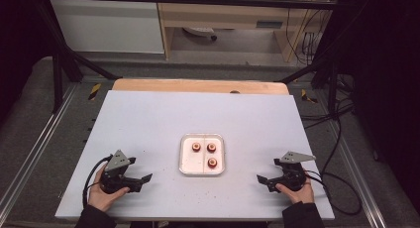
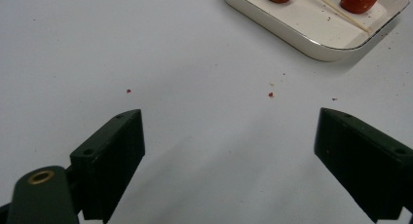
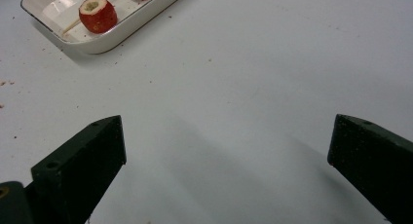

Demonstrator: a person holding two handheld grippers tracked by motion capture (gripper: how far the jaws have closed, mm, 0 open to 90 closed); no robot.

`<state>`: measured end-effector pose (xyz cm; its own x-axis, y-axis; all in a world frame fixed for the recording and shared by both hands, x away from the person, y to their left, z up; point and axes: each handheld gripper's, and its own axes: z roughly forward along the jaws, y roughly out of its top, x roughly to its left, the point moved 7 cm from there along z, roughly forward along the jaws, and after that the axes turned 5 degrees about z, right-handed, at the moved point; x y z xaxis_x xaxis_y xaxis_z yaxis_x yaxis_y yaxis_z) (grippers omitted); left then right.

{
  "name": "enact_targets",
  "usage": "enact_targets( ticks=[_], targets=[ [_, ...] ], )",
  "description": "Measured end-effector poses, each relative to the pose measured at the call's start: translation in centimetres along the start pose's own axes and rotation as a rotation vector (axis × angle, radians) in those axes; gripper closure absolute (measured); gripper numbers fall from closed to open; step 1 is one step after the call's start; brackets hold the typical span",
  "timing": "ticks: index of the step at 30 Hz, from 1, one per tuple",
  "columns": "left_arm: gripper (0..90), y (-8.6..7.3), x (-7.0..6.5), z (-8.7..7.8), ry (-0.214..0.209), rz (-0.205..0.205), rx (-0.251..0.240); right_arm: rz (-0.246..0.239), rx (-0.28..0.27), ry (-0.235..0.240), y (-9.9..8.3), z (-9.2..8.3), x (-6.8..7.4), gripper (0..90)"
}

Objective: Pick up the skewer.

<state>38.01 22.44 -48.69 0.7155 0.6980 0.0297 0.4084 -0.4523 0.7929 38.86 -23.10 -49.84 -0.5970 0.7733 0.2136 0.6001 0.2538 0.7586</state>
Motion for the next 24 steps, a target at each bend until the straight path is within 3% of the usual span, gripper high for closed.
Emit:
enact_targets(
  ticks=[24],
  targets=[
    [11.3,1.3,-1.4,0.9,-0.011,0.012,0.014,-0.005,0.025,-0.004,-0.1,0.3,0.3,0.9]
  ],
)
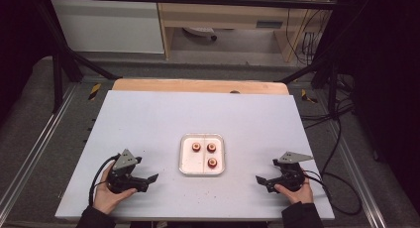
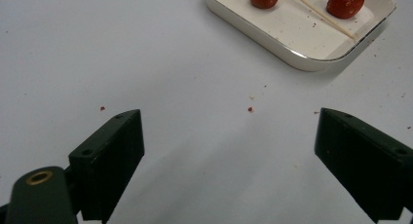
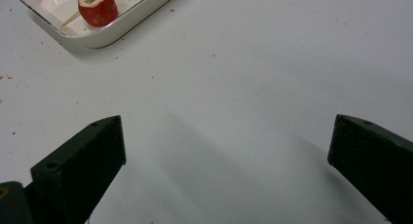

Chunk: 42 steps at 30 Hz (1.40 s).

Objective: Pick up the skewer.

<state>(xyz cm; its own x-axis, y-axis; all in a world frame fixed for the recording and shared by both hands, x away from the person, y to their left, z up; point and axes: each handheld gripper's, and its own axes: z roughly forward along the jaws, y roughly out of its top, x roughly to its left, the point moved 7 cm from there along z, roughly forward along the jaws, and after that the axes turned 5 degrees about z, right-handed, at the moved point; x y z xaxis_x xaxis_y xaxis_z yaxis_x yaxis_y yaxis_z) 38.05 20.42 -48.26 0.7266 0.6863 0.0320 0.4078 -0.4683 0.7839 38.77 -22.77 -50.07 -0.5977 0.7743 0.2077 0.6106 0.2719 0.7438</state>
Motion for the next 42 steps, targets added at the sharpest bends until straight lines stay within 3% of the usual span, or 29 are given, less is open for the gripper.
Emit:
enact_targets(
  ticks=[8,17,23,29,42],
  targets=[
    [12.7,1.4,-1.0,0.7,-0.002,0.014,0.007,-0.004,0.000,-0.001,0.0,0.1,0.0,0.9],
    [21.1,3.9,-2.6,1.8,-0.007,0.034,0.002,-0.006,0.003,0.004,0.0,0.1,0.0,1.1],
    [36.1,6.0,-4.2,2.9,-0.032,0.042,-0.015,-0.008,0.009,0.004,-0.1,0.2,0.1,1.1],
    [50.0,7.6,-5.2,4.6,-0.032,0.030,-0.002,-0.006,0.010,0.003,-0.1,0.2,0.1,1.1],
    [80.3,9.3,-7.8,8.8,-0.076,0.011,0.049,-0.008,0.010,0.001,-0.1,0.2,0.0,1.3]
  ],
)
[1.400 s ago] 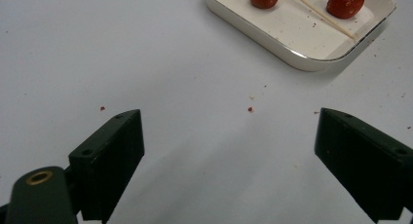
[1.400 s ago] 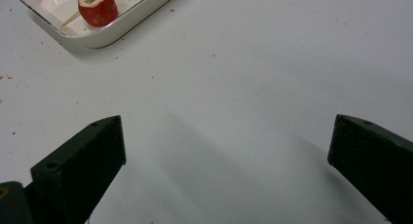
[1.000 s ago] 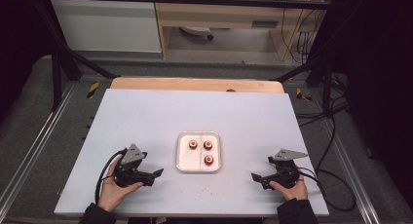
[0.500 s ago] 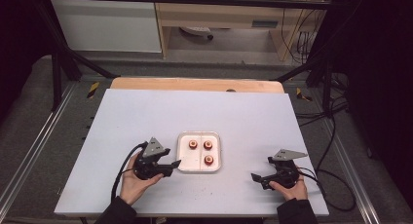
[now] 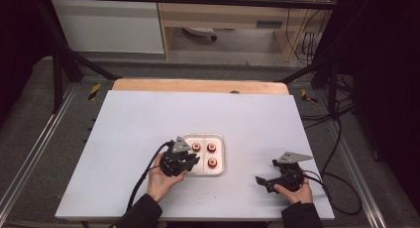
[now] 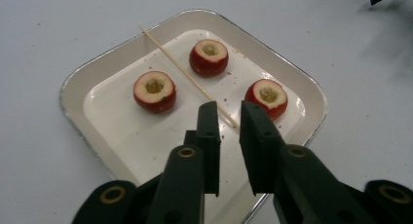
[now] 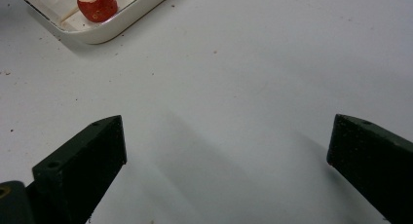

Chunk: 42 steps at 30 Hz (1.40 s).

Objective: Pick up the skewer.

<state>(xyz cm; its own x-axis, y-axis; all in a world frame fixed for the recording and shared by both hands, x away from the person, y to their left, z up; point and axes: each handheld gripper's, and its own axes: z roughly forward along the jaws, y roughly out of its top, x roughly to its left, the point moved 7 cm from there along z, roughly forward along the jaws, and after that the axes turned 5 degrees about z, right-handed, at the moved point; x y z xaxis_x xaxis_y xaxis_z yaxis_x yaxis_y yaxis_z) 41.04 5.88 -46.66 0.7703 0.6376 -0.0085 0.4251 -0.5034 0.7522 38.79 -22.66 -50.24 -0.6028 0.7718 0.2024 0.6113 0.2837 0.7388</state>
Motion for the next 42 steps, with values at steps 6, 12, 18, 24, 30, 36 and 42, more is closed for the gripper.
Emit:
enact_targets(
  ticks=[6,12,18,24,30,36,42],
  targets=[
    [90.0,0.0,-1.0,1.9,-0.023,0.007,0.040,-0.003,-0.001,0.001,0.0,0.0,0.0,1.4],
    [90.0,-0.3,-1.7,3.1,-0.041,0.027,0.078,0.000,-0.002,0.002,0.0,0.0,0.0,1.4],
    [90.0,-0.8,-1.8,3.3,-0.047,0.046,0.109,-0.001,0.000,0.002,0.0,0.0,0.0,1.4],
    [90.0,-1.0,-1.8,3.1,-0.042,0.060,0.124,-0.003,-0.003,0.003,0.0,0.0,0.0,1.4],
    [90.0,-1.6,-1.1,2.3,-0.015,0.063,0.136,0.000,0.000,0.002,0.0,0.0,0.0,1.4],
    [90.0,-2.2,-0.1,1.6,0.013,0.049,0.141,0.001,0.000,0.002,0.0,0.0,0.0,1.4],
    [87.3,-1.9,0.5,1.0,0.027,0.026,0.110,0.001,-0.001,0.002,0.0,0.0,0.0,1.4]
  ],
)
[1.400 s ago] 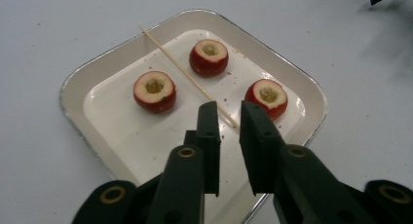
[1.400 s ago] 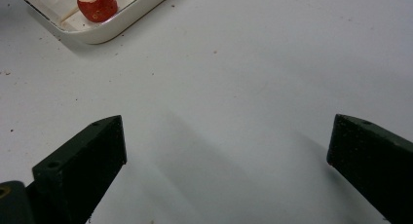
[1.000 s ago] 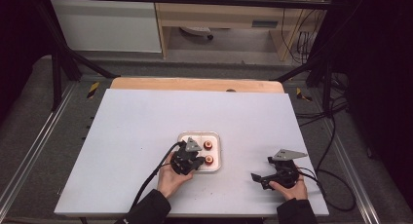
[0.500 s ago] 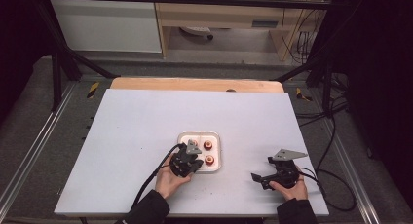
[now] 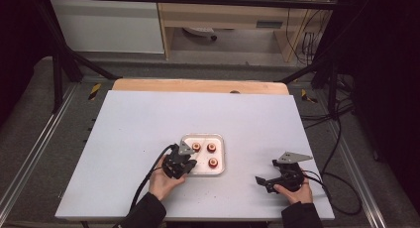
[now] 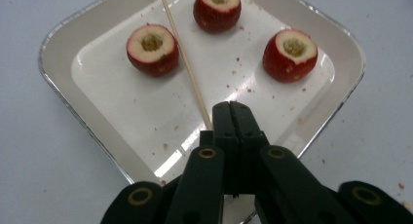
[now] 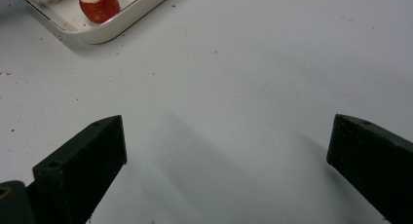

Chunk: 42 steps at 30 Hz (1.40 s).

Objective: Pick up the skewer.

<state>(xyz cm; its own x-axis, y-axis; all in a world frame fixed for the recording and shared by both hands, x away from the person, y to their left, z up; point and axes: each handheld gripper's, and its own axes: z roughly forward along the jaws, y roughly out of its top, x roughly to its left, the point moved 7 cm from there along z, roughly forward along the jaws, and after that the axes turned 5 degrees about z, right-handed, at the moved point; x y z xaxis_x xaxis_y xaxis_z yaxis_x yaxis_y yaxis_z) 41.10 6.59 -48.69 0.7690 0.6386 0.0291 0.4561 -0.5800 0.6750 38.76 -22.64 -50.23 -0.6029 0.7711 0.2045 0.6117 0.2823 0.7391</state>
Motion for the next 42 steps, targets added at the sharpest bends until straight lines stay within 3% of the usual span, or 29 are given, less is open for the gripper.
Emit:
enact_targets(
  ticks=[1,2,5,9,14,24,29,36,42],
  targets=[
    [87.3,0.3,0.1,-0.2,0.006,-0.005,-0.010,0.000,0.000,0.000,0.0,0.0,0.0,1.4],
    [79.2,0.5,0.3,-0.3,0.016,-0.012,-0.017,-0.004,-0.002,0.001,0.0,0.0,0.0,1.4],
    [74.8,1.1,0.8,-0.3,0.042,-0.048,-0.033,0.000,-0.001,0.001,0.0,0.0,0.0,1.4],
    [67.2,1.2,1.4,0.7,0.077,-0.077,-0.005,-0.001,-0.001,0.002,0.0,0.0,0.0,1.4],
    [74.1,0.9,1.3,1.7,0.080,-0.073,0.025,-0.002,-0.001,0.003,0.0,0.0,0.0,1.4],
    [88.2,0.9,1.0,1.8,0.125,-0.047,0.006,-0.001,0.000,0.003,0.0,0.0,0.0,1.4],
    [88.7,0.8,1.1,1.6,0.108,-0.060,-0.012,-0.001,-0.002,0.004,0.0,0.0,0.0,1.4],
    [88.8,1.0,1.0,0.1,0.084,-0.045,-0.059,-0.011,-0.008,0.005,0.2,0.0,0.2,1.4],
    [88.8,0.7,1.0,-1.2,0.052,-0.012,-0.052,-0.036,-0.002,-0.001,0.5,0.0,0.6,0.5]
  ],
)
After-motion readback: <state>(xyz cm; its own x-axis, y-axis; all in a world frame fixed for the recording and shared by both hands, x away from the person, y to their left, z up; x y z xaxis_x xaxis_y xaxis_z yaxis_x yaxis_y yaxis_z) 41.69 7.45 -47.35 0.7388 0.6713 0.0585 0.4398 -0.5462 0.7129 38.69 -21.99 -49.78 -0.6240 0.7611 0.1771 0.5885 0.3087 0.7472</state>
